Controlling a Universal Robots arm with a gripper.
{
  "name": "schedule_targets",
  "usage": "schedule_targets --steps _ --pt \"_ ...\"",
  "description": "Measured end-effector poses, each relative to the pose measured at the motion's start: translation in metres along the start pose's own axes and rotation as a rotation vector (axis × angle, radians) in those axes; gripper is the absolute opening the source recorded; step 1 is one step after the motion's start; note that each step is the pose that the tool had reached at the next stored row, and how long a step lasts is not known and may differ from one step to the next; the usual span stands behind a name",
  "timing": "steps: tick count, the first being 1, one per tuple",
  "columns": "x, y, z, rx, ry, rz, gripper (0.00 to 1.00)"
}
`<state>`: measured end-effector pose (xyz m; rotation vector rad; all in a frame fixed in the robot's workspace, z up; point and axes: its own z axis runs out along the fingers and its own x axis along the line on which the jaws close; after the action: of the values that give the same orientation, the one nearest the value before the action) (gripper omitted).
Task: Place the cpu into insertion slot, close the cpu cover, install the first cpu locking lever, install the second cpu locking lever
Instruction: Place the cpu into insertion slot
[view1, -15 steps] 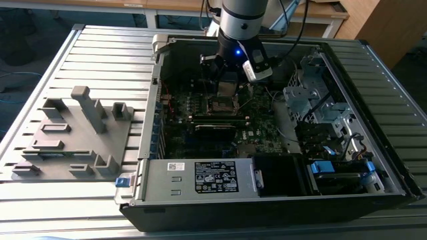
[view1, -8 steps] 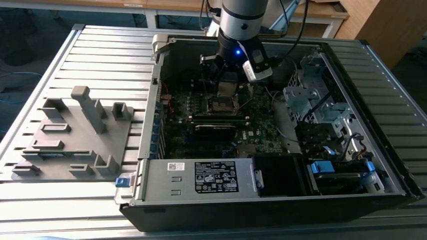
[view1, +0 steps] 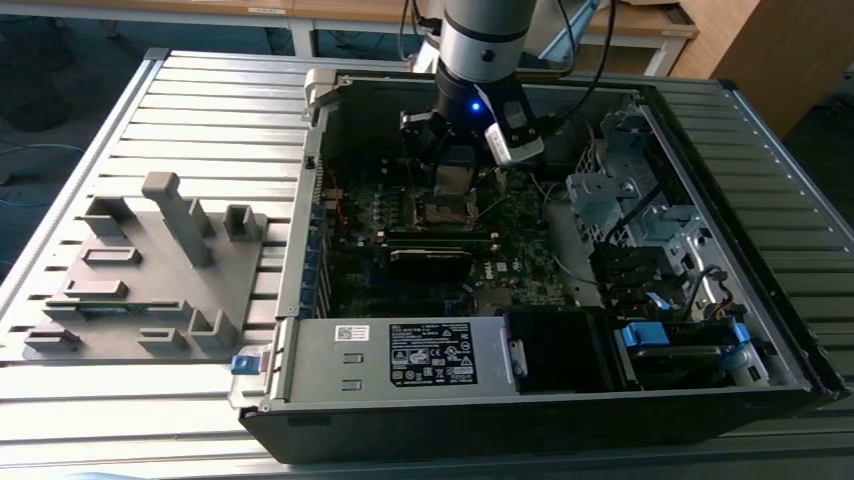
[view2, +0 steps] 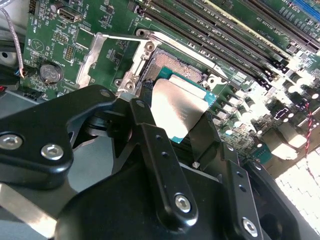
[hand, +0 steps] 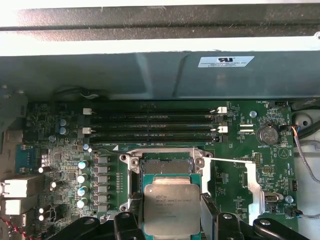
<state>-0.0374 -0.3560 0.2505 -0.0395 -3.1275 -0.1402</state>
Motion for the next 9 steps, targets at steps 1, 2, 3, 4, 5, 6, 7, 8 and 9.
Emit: schedule_targets --steps 1,2,3,4,5,6,7,8,9 --pt "0.0 0.0 0.0001 -0.0002 -0.0001 0.0 0.54" --pt "0.0 0.0 0.0001 -0.0002 -0.0001 0.0 0.54" --pt "0.0 0.0 0.0004 -0.0004 -0.0002 0.0 0.54" --pt "-0.0001 0.0 0.0009 -0.0007 -0.0003 0.0 0.54" --pt "0.0 0.0 0.0012 -0.0005 -0.0002 0.0 0.54" --pt "0.0 -0.0001 0.0015 -0.0002 -0.0001 0.0 0.54" --pt "0.0 -0.0002 0.0021 -0.0003 -0.0001 0.0 0.54" --pt "0.0 -0.0002 0.0024 -0.0003 -0.0001 0.0 0.54" --pt "0.0 -0.0002 0.0026 -0.0001 0.0 0.0 0.54"
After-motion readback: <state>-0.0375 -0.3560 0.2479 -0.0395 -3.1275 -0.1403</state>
